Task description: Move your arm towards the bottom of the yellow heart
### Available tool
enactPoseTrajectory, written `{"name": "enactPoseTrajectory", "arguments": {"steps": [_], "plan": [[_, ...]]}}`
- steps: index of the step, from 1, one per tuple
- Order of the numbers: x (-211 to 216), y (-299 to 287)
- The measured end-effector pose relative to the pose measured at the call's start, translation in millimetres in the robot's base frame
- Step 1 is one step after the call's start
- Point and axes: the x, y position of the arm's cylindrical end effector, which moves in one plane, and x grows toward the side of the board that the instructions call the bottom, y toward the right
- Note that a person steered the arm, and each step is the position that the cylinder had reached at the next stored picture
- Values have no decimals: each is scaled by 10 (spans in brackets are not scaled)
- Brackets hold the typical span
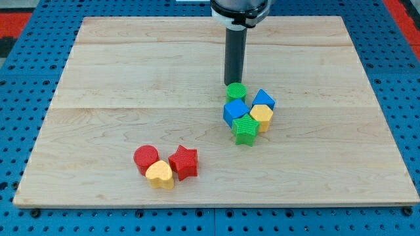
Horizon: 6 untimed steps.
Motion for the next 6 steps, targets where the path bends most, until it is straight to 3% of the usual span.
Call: {"name": "enactPoseTrajectory", "arguments": {"steps": [2,3,4,5,6], "plan": [[-11,-196],[381,-1494],[1164,-2279],[2107,-2851],[2315,-2723]]}}
